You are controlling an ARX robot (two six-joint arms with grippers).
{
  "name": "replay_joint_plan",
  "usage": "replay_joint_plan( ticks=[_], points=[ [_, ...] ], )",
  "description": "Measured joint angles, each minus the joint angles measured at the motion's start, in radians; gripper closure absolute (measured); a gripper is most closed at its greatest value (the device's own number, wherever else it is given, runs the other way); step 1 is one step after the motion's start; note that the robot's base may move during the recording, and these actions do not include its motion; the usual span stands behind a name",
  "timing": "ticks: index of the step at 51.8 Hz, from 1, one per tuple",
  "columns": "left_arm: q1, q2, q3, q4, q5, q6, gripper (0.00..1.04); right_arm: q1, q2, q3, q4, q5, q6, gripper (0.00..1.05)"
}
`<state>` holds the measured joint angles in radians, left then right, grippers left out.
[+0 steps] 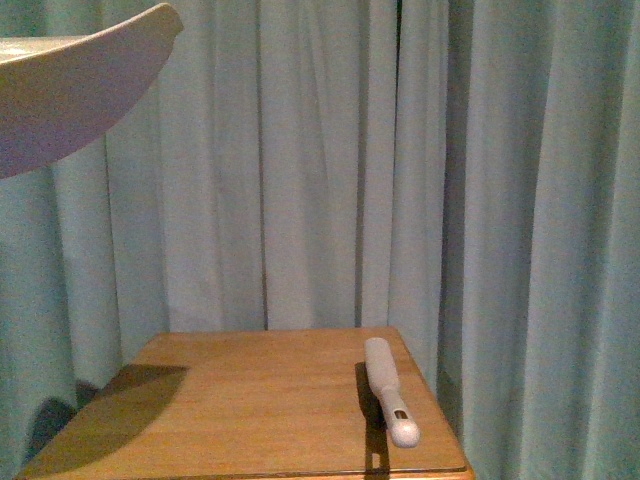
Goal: Clean up trash
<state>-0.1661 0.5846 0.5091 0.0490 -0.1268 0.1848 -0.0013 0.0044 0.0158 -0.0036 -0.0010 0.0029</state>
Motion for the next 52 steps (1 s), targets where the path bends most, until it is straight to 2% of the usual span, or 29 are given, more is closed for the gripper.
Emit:
replay_joint_plan(
  ticks=[11,17,22,27,34,47,52],
  points=[
    [0.000,0.000,0.000,0.000,0.000,0.000,0.77,0.001,0.001,0.000,-0.001,0.006,0.002,0.07],
    [0.000,-0.001,0.000,0.000,0.000,-0.002,0.77,0.082,0.126,0.053,-0.090,0.281,0.097,0.07],
    [0.000,-0.001,-0.001,0.000,0.002,-0.003,0.77,0.106,0.266,0.098,-0.018,0.328,0.146,0.07],
    [0.000,-0.002,-0.002,0.000,0.003,-0.003,0.77,0.138,0.428,0.196,0.080,0.327,0.184,0.07],
    [0.000,-0.002,-0.002,0.000,0.002,-0.005,0.77,0.182,0.664,0.364,0.106,0.315,0.253,0.07],
    [0.001,-0.002,-0.002,0.000,0.002,-0.007,0.77,0.214,1.204,0.813,-0.076,0.259,0.425,0.07],
    [0.001,-0.002,-0.002,0.000,0.003,-0.007,0.77,0.223,1.325,0.937,-0.128,0.247,0.467,0.07]
  ],
)
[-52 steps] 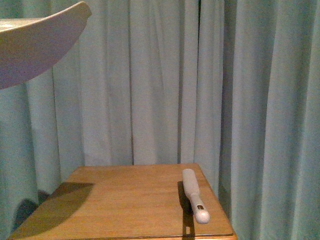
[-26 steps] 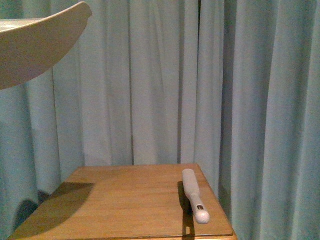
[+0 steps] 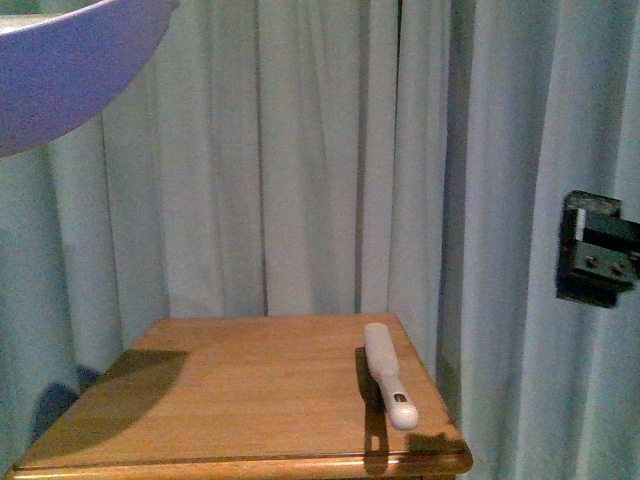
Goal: Clean up trash
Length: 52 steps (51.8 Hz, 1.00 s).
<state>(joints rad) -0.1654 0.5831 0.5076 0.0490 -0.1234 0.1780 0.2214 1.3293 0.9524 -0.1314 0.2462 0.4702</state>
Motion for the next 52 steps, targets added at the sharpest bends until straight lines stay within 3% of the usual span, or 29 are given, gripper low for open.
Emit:
replay_joint_plan(
  ticks=[25,40,52],
  points=[
    [0.000,0.000,0.000,0.000,-0.001,0.000,0.77,0.085,0.557,0.573,-0.310,0.014,0.119,0.07],
    [0.000,0.000,0.000,0.000,-0.001,0.000,0.77,0.151,0.774,0.771,-0.368,0.027,0.146,0.07],
    [0.000,0.000,0.000,0.000,-0.001,0.000,0.77,0.180,0.842,0.797,-0.373,0.056,0.156,0.07]
  ],
)
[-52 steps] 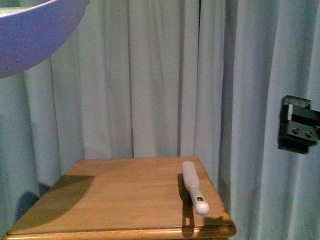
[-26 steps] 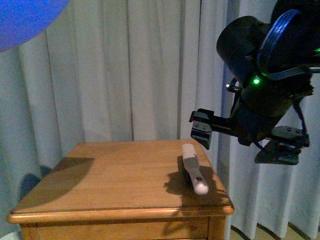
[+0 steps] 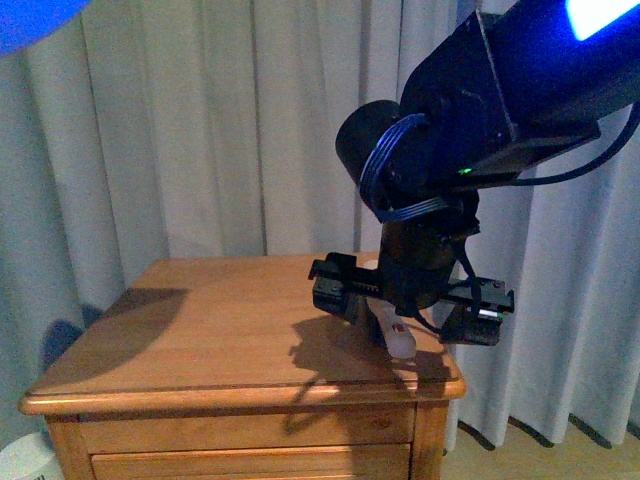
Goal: Clean up trash
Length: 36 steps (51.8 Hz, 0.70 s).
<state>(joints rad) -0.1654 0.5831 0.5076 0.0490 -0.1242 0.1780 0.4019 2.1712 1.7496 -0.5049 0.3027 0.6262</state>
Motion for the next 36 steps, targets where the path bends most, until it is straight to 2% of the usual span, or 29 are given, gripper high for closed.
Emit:
replay_joint_plan(
  ticks=[27,36],
  points=[
    [0.000,0.000,0.000,0.000,0.000,0.000,0.77,0.000,0.076,0.046,0.012,0.008,0.008,0.07],
    [0.000,0.000,0.000,0.000,0.000,0.000,0.77,0.000,0.077,0.048,0.012,0.013,0.007,0.32]
  ],
)
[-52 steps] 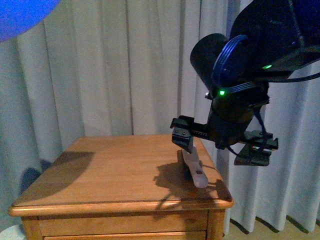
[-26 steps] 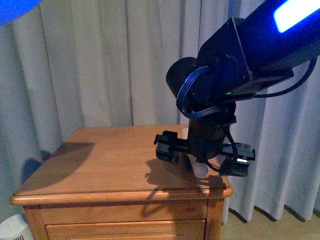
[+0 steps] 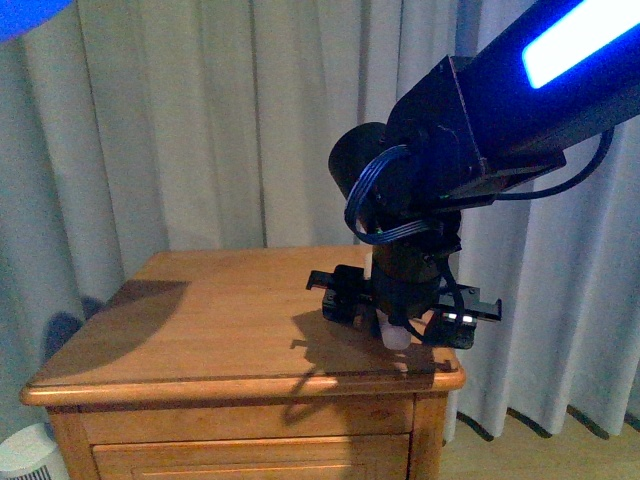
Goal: Clean up trash
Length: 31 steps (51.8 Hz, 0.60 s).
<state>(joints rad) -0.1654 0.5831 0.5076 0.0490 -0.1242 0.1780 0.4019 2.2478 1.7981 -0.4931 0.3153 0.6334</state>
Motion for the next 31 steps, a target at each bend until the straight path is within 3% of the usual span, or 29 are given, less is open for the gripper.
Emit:
replay_joint_plan(
  ticks=[4,15,31],
  points=[
    [0.000,0.000,0.000,0.000,0.000,0.000,0.77,0.000,0.000,0.000,0.000,0.000,0.000,0.42],
    [0.000,0.000,0.000,0.000,0.000,0.000,0.77,0.000,-0.015,-0.020,0.017,-0.011,-0.006,0.83],
    [0.000,0.000,0.000,0.000,0.000,0.000,0.77,-0.006,-0.198,-0.190,0.151,0.002,-0.095,0.84]
  ],
)
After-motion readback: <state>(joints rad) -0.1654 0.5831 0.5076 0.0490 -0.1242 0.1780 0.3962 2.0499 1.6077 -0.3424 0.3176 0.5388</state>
